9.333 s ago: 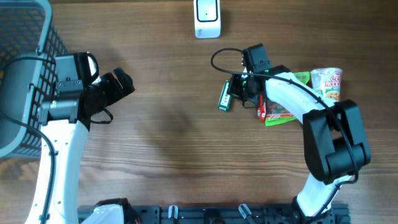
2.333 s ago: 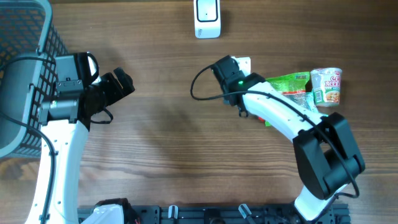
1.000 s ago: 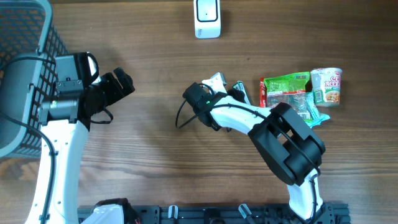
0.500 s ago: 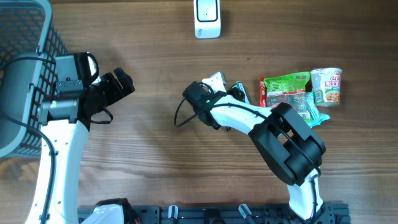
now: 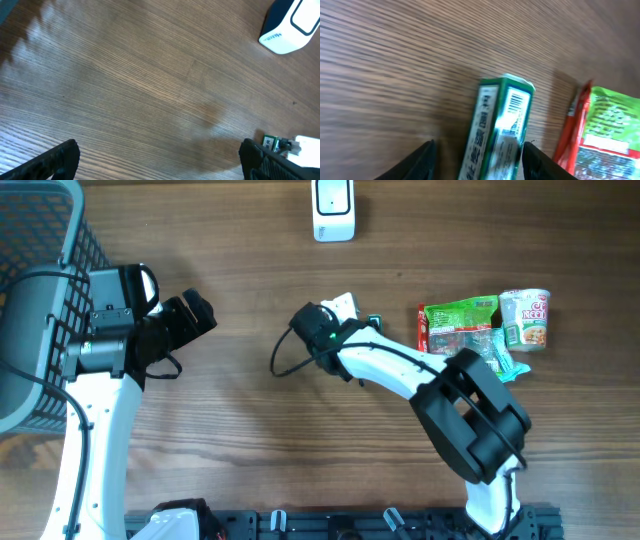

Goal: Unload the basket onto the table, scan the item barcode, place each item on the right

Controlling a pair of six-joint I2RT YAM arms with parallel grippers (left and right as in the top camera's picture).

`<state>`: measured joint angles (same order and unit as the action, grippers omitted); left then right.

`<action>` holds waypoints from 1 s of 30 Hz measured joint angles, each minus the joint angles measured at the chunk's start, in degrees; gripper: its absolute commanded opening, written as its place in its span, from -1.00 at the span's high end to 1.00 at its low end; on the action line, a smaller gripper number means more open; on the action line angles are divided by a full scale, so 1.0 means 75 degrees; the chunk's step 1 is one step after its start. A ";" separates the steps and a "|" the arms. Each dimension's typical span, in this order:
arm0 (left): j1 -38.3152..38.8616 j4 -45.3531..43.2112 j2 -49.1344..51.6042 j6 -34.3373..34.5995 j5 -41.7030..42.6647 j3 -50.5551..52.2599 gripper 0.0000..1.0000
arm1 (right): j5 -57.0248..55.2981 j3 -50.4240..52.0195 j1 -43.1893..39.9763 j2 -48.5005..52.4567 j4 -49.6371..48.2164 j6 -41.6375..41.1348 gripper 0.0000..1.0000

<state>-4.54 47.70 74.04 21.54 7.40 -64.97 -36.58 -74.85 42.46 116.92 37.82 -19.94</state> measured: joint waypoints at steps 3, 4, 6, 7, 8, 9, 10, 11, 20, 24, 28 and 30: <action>0.0000 0.0000 0.0000 0.0000 0.0000 0.0000 -1.00 | 0.0399 -0.0041 -0.0023 -0.0490 0.0122 -0.0020 -0.31; 0.0000 0.0000 0.0000 0.0000 0.0000 0.0000 -1.00 | 0.0580 -0.0044 -0.0058 -0.0781 0.0201 -0.0015 -0.38; 0.0000 0.0000 0.0000 0.0000 0.0000 -0.0003 -1.00 | 0.0933 -0.0073 -0.0189 -0.1303 0.0370 -0.0012 -0.52; 0.0000 0.0003 0.0000 0.0000 0.0003 -0.0003 -1.00 | 0.1236 -0.0111 -0.0321 -0.1615 0.0507 0.0029 -0.59; 0.0000 0.0000 0.0000 0.0000 0.0000 -0.0003 -1.00 | 0.1489 -0.0146 -0.0463 -0.1842 0.0627 0.0015 -0.61; 0.0000 0.0003 0.0000 0.0000 0.0000 -0.0003 -1.00 | 0.1853 -0.0184 -0.0632 -0.2066 0.0784 -0.0020 -0.64; 0.0000 0.0000 0.0000 0.0000 0.0000 -0.0003 -1.00 | 0.2302 -0.0224 -0.0880 -0.2296 0.1008 -0.0085 -0.66; 0.0000 0.0000 0.0000 0.0000 0.0003 0.0000 -1.00 | 0.2643 -0.0242 -0.1093 -0.2436 0.1151 -0.0195 -0.68; 0.0000 0.0000 0.0000 0.0000 0.0000 -0.0003 -1.00 | 0.5135 0.0475 -0.2270 -0.2573 0.0895 -0.1113 -0.85; 0.0000 0.0003 0.0000 0.0000 0.0000 -0.0003 -1.00 | 0.5278 0.0941 -0.2130 -0.2570 0.0463 -0.1198 -0.76; 0.0000 0.0000 0.0000 0.0000 0.0000 0.0000 -1.00 | 0.5231 0.1274 -0.1996 -0.2460 0.0017 -0.1250 -0.59; 0.0000 0.0003 0.0000 0.0000 0.0000 0.0000 -1.00 | 0.5208 0.1381 -0.1985 -0.2308 -0.0181 -0.1291 -0.52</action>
<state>-4.54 47.72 74.04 21.54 7.40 -64.97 2.48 -64.49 27.57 99.61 36.47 -29.63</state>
